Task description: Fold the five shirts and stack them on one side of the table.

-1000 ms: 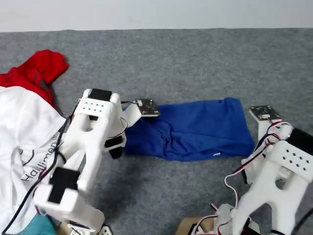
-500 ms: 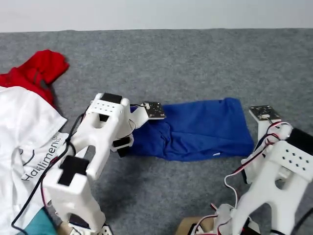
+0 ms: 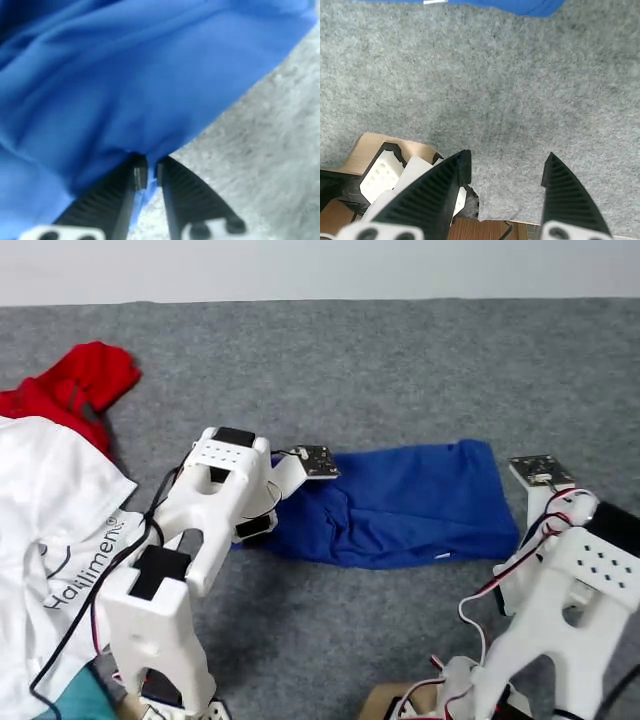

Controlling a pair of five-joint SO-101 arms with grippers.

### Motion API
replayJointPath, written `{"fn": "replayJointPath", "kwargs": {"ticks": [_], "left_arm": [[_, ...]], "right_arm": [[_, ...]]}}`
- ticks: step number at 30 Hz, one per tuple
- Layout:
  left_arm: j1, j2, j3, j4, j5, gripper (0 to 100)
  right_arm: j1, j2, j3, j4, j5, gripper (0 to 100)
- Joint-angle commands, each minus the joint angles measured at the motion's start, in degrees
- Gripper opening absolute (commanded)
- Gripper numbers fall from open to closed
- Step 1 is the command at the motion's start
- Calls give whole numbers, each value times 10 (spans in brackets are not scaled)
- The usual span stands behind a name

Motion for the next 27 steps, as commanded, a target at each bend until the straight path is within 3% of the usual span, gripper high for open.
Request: {"fn": "replayJointPath", "kwargs": {"ticks": [1,13,27], "left_arm": [[-2,13,-7,18,1,2],[-4,8,-7,171,-87,1],[-3,-86,12,189,-113,5]], "right_arm": [[-6,-17,-4,20,6,245],[-6,-17,-4,21,6,245],[-6,-17,-4,20,6,245]]}}
